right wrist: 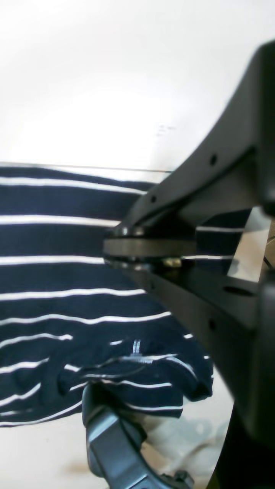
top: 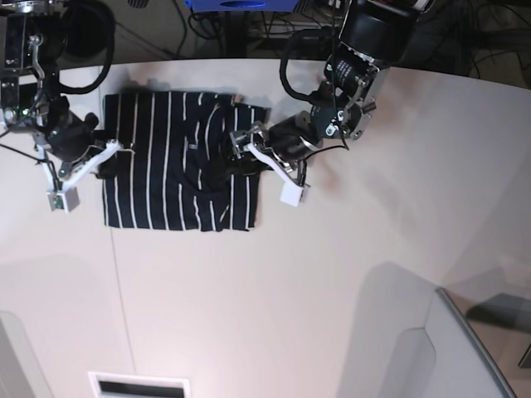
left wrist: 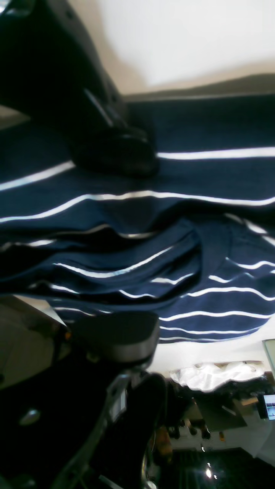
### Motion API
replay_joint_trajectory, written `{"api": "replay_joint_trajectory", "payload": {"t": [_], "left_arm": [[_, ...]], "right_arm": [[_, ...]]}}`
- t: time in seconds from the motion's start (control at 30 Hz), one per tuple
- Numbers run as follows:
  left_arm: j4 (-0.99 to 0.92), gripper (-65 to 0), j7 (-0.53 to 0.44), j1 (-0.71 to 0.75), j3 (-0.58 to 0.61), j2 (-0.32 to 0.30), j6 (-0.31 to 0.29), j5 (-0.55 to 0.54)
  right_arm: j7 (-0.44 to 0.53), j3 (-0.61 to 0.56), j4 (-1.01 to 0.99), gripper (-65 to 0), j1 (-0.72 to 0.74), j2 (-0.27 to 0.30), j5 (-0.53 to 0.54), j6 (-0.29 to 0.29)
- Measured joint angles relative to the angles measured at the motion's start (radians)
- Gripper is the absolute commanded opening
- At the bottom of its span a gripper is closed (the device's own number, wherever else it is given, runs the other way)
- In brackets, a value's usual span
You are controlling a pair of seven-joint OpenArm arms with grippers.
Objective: Layout the t-shirt on the table in an organized manner, then fold the t-shirt properly
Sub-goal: 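Grasp the shirt edge with the left gripper and rotate the bundle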
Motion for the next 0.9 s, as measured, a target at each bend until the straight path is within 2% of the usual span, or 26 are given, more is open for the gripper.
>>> {"api": "replay_joint_trajectory", "payload": {"t": [0.1,0.17,0.2,0.27,0.37,0.43,0.7,0.9], "left_arm": [[0.113,-12.7,0.045,0.067,-0.076,-0.041,0.01,0.018],[0.175,-12.2,0.047,0.095,-0.142,-0.08,0.095,0.012],[0.191,-12.2,0.08,0.089,-0.16,-0.102,0.136,0.017],[0.203,-12.2,0.126,0.07,-0.186,-0.113,0.173,0.026],[0.193,-12.2,0.142,0.067,-0.175,-0.09,0.169,0.024],[0.157,-12.2,0.146,0.062,-0.167,-0.073,0.136,0.01],[0.038,-12.2,0.116,-0.01,-0.172,0.013,0.13,-0.006],[0.021,-12.2,0.131,-0.053,-0.028,0.03,0.147,0.009]], "right_arm": [[-0.001,0.002,0.0,-64.8,-0.001,0.002,0.0,0.0],[0.0,0.002,0.0,-64.8,0.0,0.002,0.0,0.0],[0.0,0.001,0.0,-64.8,0.0,0.001,0.0,0.0],[0.0,0.001,0.0,-64.8,0.0,0.0,0.0,0.003],[0.0,0.001,0.0,-64.8,0.0,-0.001,0.0,0.003],[-0.001,0.0,0.0,-64.8,0.002,-0.003,0.0,0.003],[0.0,0.0,0.0,-64.8,0.008,0.0,0.003,0.003],[0.0,0.0,0.0,-64.8,0.008,0.0,0.003,0.003]]}}
